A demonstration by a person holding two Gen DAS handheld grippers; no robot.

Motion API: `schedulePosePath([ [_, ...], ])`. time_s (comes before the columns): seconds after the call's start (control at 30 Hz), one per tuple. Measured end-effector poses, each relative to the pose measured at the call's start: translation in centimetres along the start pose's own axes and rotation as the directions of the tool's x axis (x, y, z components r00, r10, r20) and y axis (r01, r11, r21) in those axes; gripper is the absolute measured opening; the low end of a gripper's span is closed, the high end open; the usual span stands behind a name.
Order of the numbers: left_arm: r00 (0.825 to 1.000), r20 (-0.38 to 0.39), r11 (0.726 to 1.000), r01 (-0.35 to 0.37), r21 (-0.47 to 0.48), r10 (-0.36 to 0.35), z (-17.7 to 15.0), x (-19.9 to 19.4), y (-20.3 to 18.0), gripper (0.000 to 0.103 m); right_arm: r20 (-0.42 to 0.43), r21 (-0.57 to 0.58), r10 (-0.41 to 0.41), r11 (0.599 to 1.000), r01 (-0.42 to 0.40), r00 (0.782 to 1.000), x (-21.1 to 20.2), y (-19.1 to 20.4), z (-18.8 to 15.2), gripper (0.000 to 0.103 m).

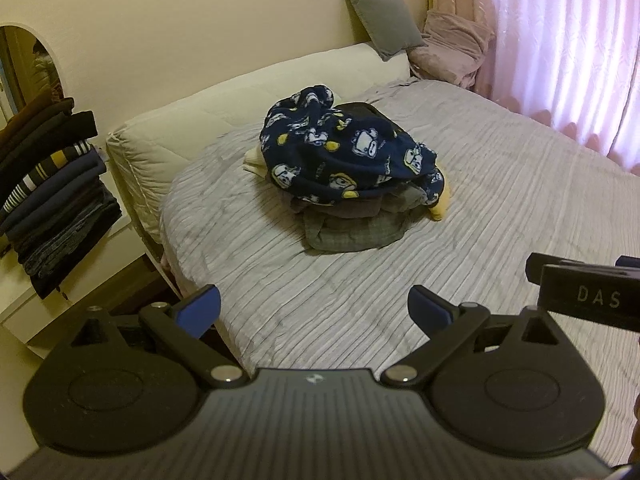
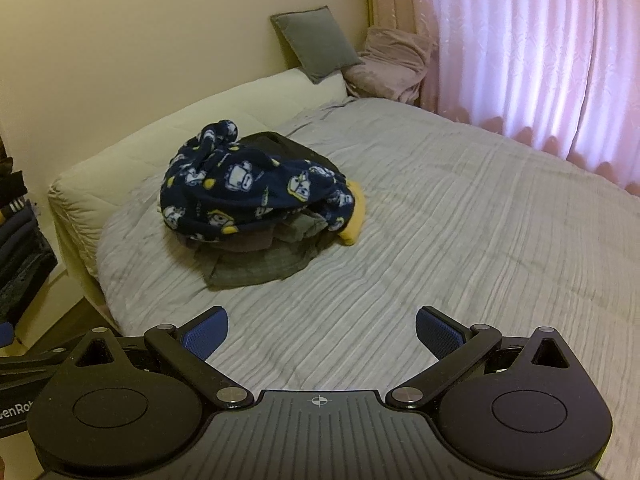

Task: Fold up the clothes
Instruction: 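Move both grippers toward the navy fleece pants on the clothes pile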

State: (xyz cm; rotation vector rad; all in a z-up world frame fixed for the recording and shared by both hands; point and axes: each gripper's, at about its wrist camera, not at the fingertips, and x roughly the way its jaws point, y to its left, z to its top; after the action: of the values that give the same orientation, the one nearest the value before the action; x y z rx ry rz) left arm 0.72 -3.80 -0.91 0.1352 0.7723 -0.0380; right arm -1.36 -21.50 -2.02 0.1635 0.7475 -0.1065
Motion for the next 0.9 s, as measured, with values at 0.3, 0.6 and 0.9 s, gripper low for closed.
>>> schedulePosePath([
  [0.3,1.0,-0.006,1.0,-0.004,0.0,0.004,-0.4,0.4,-0.9,0.099,-0.003,-0.009,0.007,1.0,-0.007,1.0,0.0,-1.0,-0.3,0.103],
  [0.6,1.0,-0.013,1.0,-0.013,0.001,0.013,0.0,1.3,-1.2,0.099,-0.011,-0.022,0.016,1.0,-0.016,1.0,0.8,-1.1,-0.2,0.103],
  [0.9,0.999,-0.042,1.0,0.002,0.029,-0.001,1.7,5.3,-0.7,0.099,-0.038,-0.003,0.011,1.0,-0.012,0.999,4.2,-0.5,1.2,0.103],
])
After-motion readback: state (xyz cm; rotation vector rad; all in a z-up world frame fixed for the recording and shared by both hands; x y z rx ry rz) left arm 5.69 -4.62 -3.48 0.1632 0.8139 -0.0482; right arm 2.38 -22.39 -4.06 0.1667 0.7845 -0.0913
